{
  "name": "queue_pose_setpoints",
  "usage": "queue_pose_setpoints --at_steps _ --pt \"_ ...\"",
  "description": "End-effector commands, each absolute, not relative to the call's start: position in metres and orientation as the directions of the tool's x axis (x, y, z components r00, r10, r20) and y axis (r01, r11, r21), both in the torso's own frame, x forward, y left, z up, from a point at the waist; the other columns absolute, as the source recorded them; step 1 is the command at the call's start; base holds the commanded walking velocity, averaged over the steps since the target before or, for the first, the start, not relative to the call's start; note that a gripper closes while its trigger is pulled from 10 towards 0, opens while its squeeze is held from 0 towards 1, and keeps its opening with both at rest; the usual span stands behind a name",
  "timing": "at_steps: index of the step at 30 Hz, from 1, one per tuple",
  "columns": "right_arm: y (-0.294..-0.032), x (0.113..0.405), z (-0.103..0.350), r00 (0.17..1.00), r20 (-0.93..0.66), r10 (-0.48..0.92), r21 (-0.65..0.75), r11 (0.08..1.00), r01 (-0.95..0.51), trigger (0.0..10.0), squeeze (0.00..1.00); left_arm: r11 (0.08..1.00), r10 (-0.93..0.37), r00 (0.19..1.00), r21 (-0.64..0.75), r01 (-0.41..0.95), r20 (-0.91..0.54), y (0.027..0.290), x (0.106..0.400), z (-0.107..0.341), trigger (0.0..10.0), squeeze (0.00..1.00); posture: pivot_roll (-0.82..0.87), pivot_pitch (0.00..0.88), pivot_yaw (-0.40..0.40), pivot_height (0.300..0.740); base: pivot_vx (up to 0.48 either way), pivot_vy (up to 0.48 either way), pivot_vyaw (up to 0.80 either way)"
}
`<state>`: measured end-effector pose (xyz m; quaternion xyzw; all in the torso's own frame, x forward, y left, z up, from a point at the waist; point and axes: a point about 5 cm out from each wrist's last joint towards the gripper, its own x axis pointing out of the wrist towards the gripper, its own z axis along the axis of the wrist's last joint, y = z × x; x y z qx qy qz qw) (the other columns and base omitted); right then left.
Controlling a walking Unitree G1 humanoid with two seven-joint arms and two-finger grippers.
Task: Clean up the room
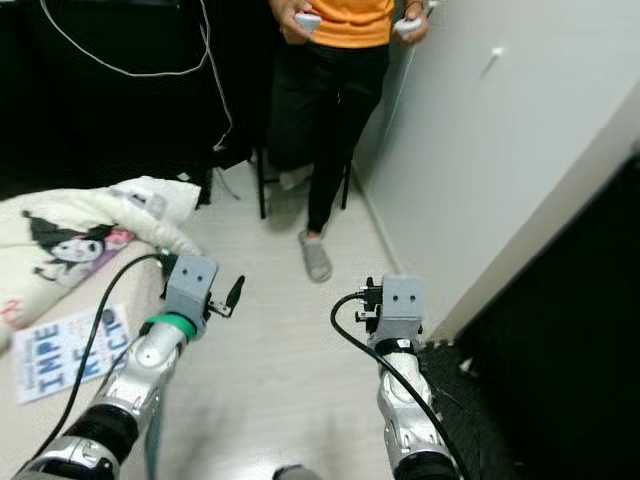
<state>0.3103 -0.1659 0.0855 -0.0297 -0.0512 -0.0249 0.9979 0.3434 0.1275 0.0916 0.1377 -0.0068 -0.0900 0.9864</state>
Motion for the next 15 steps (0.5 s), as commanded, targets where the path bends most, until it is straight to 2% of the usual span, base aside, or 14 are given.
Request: queue_pose_setpoints --at_steps 1,5,15 --pt "-0.163 0.307 0.079 0.996 0.076 -0.042 -0.054 0.997 0.046 10.0 0.00 0.946 -0.169 0.984 0.273 0.176 -0.050 0.131 0.339 0.081 10.0 0.00 -0.13 0.062 -0.011 0.720 0.461 0.000 0.00" --pt "-0.163 0.307 0.079 0.996 0.075 -0.042 -0.053 0.997 0.047 10.0 0.00 0.946 -0.169 0.984 0.272 0.176 -0.051 0.132 0.339 0.081 10.0 0.00 -0.13 0.062 -0.011 0.720 0.373 0.000 0.00" --pt "-0.168 0.308 0.076 0.997 0.057 -0.048 -0.077 0.996 0.052 10.0 0.00 0.944 -0.203 0.971 0.238 0.227 -0.125 0.126 0.334 0.069 10.0 0.00 -0.13 0.060 -0.006 0.720 0.000 0.000 0.00"
